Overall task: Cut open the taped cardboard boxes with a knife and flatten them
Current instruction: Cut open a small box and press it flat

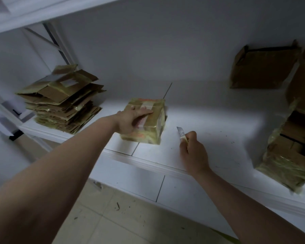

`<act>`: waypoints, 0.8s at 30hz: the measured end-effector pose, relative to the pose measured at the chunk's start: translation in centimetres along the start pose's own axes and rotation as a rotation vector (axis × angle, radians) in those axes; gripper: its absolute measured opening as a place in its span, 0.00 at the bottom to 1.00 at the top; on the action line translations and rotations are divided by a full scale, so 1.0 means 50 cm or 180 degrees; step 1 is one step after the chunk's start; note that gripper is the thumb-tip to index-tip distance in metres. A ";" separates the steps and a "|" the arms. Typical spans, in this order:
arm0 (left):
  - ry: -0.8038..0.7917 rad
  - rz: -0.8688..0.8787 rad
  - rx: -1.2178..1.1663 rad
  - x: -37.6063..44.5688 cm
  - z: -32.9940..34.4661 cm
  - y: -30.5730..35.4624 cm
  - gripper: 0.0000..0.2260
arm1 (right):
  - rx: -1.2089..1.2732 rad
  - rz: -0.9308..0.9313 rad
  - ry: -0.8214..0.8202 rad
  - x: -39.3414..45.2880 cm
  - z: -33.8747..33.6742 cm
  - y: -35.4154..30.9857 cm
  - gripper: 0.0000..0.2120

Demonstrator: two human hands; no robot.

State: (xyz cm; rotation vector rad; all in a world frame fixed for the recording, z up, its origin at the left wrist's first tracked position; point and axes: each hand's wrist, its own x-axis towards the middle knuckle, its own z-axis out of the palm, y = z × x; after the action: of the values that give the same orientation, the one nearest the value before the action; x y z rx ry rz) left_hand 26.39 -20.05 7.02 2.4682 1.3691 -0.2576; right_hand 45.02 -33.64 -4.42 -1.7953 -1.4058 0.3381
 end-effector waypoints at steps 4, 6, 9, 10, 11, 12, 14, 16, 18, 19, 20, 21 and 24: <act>0.0101 0.0064 -0.0273 -0.022 0.034 -0.016 0.38 | -0.0652 -0.0192 -0.0128 0.013 -0.001 0.004 0.10; 0.0226 0.0035 -0.0256 -0.018 0.048 -0.010 0.39 | -0.0783 -0.0271 -0.0318 0.025 0.001 -0.001 0.10; 0.0286 0.0033 -0.0004 -0.011 0.057 -0.021 0.40 | -0.0688 -0.0478 -0.0403 0.037 0.010 -0.009 0.10; 0.0300 0.0028 0.0104 -0.007 0.061 -0.027 0.40 | -0.0626 -0.0536 -0.0403 0.038 0.015 -0.012 0.10; 0.0319 0.0034 0.0192 -0.005 0.064 -0.029 0.40 | -0.0556 -0.0588 -0.0384 0.038 0.021 -0.014 0.10; 0.0336 0.0044 0.0226 -0.004 0.066 -0.028 0.40 | -0.0488 -0.0651 -0.0345 0.038 0.027 -0.017 0.11; 0.0373 0.0056 0.0183 -0.003 0.068 -0.027 0.40 | -0.0401 -0.0774 -0.0255 0.040 0.039 -0.021 0.14; 0.0403 0.0057 0.0182 -0.004 0.068 -0.027 0.41 | -0.0418 -0.0811 -0.0284 0.041 0.048 -0.022 0.15; 0.0406 0.0058 0.0211 -0.002 0.070 -0.029 0.40 | -0.0529 -0.0876 -0.0354 0.041 0.055 -0.020 0.12; 0.0404 0.0057 0.0222 -0.002 0.072 -0.030 0.40 | -0.0588 -0.0933 -0.0339 0.039 0.056 -0.018 0.11; 0.0403 0.0056 0.0229 -0.001 0.072 -0.029 0.40 | -0.0654 -0.0984 -0.0317 0.038 0.056 -0.018 0.10; 0.0401 0.0051 0.0229 0.000 0.072 -0.029 0.40 | -0.0729 -0.1029 -0.0312 0.038 0.055 -0.017 0.10; 0.0325 0.0053 0.0243 0.001 0.068 -0.027 0.40 | -0.1067 -0.1172 -0.0413 0.032 0.049 -0.014 0.09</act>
State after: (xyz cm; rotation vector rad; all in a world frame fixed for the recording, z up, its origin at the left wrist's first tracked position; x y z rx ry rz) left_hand 25.22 -20.52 3.58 2.5870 1.4031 -0.1856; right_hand 43.51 -31.11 -5.08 -1.7456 -1.9381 0.0242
